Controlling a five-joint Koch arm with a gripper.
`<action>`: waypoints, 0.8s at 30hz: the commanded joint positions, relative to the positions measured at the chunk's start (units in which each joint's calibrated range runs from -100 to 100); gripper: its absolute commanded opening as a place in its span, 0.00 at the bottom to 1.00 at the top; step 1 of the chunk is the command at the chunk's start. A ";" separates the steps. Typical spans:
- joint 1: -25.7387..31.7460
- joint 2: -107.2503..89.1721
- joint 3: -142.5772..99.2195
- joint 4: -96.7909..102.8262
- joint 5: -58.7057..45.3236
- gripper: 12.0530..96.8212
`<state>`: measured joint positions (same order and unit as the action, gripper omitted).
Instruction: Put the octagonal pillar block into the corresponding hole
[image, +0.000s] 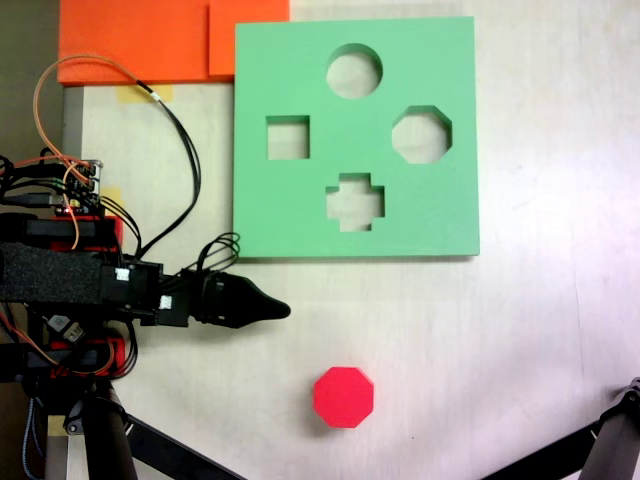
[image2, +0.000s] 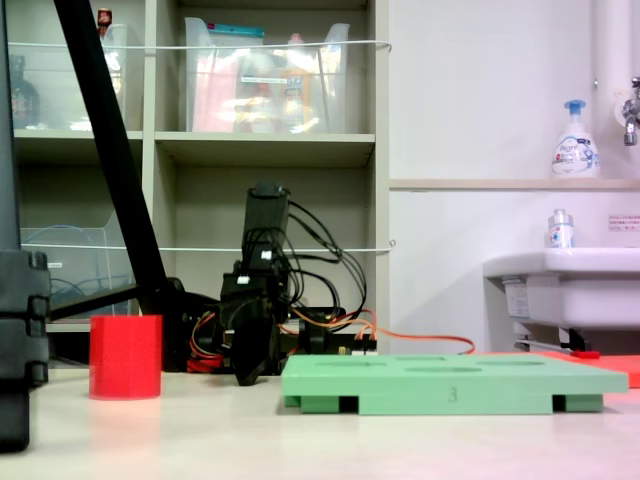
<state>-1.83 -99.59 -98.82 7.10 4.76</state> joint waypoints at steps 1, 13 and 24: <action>0.05 -0.41 -1.18 -5.89 -0.39 0.43; 0.05 -0.41 -1.18 -5.89 -0.34 0.43; -0.63 -0.41 -1.18 -5.89 1.47 0.43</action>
<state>-1.98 -99.59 -98.82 7.10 4.91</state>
